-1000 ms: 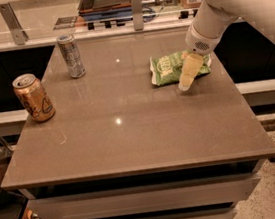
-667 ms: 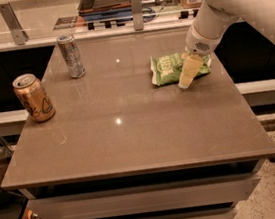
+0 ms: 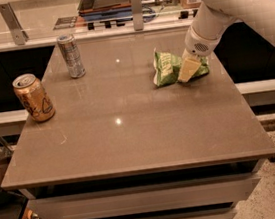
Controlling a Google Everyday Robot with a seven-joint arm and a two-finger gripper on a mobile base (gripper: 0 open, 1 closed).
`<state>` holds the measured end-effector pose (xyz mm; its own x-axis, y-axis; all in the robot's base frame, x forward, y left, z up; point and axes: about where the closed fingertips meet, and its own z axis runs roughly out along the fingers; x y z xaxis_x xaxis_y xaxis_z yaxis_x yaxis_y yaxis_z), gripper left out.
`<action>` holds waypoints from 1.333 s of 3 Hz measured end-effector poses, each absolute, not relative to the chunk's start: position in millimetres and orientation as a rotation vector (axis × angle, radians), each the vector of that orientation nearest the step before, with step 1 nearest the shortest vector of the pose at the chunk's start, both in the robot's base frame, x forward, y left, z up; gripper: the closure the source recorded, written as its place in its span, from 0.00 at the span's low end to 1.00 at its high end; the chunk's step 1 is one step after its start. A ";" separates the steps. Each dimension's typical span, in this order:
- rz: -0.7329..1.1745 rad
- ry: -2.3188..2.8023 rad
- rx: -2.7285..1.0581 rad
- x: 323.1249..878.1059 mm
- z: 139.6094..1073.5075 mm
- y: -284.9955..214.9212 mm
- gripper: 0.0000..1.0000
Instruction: Move green jalapeno chip bag near orange can
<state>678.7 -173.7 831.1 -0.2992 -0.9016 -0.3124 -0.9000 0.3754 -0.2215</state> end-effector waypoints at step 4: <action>-0.003 2.256 -1.568 677.1 835.9 -172.6 1.00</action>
Offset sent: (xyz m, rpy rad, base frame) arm 0.0001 0.0004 -0.0005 -0.0001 0.0015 0.0007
